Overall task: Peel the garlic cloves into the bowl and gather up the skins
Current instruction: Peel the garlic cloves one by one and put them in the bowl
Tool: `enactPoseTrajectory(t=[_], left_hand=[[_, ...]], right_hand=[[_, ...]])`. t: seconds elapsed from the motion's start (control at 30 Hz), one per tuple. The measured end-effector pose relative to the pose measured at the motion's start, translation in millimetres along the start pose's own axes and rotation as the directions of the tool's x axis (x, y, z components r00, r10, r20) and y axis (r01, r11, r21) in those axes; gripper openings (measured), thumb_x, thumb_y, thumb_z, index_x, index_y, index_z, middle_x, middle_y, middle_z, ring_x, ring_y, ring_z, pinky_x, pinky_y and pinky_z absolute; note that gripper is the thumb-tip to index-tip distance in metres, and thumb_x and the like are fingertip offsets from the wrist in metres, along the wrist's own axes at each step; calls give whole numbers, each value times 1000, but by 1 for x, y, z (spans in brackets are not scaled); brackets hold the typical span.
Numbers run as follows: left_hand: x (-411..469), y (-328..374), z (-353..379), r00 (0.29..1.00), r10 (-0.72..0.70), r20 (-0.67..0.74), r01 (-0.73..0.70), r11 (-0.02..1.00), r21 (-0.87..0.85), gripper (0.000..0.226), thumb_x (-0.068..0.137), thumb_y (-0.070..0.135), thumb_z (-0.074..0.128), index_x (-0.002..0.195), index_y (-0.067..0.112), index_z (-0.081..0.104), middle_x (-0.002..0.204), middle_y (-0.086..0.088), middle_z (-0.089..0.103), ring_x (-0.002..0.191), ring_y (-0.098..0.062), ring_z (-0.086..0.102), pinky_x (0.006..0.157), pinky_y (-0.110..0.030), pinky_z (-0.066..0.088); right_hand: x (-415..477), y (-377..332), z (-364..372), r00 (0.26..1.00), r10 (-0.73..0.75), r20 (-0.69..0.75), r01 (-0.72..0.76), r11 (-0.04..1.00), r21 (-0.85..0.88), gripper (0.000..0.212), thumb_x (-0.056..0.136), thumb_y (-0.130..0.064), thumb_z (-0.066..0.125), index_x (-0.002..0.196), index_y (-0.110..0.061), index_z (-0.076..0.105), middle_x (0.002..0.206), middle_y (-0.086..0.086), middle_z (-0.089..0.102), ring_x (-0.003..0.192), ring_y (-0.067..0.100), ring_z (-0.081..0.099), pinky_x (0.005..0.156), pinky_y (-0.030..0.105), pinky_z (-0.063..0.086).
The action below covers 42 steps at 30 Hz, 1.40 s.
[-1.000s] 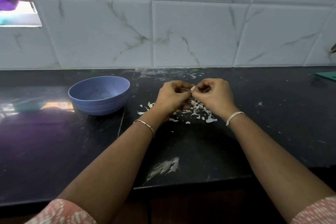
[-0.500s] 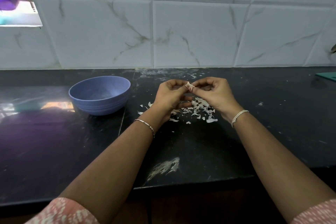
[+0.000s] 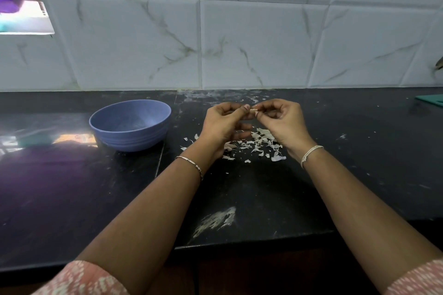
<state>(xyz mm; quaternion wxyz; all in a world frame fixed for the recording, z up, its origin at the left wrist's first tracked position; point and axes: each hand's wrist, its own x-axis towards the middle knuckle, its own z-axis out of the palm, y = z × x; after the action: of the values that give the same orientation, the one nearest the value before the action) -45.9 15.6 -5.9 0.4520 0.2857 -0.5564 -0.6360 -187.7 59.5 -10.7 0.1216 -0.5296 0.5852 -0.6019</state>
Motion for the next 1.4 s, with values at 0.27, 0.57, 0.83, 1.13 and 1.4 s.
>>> enactPoseTrajectory(t=[0.27,0.57,0.83,1.13,1.4], left_hand=[[1,0,-5,997,-82,8,82,992,-94,18,82,1,73,100,-2,70,77,-7,71,64,-11,69,56,-20,56],[2,2,-9,997,-77,22,78,996,-41,12,81,0,74,91,4,72,73,-2,70,65,-9,67,60,-21,58],[0,3,-8,1000,5,-10,-4,995,104,9,81,2,75,85,9,71,77,-5,70,67,-11,67,61,-23,59],[3,0,-4,986,146,-80,-114,942,316,12,80,4,78,81,16,74,77,-9,73,69,-22,67,75,-41,61],[2,-3,-1,924,376,-73,-261,757,598,11,79,10,72,81,21,76,67,9,69,62,-2,64,72,-22,57]], right_hand=[[-3,-5,-2,998,-24,61,17,994,105,22,81,0,74,81,-22,72,90,-2,75,84,11,72,81,25,57],[-5,-6,-1,998,8,61,-17,988,153,14,79,-2,76,86,-14,73,93,4,75,86,15,72,84,27,57],[-5,-3,1,992,95,77,-110,970,218,14,79,0,76,84,-12,73,91,9,75,84,17,71,83,30,58],[-5,-3,2,994,86,73,-101,968,230,16,78,5,75,78,-10,71,87,9,72,80,16,69,79,27,58],[-2,6,6,997,-70,31,74,986,-151,4,81,-14,77,83,-18,76,82,-1,75,78,14,72,78,38,60]])
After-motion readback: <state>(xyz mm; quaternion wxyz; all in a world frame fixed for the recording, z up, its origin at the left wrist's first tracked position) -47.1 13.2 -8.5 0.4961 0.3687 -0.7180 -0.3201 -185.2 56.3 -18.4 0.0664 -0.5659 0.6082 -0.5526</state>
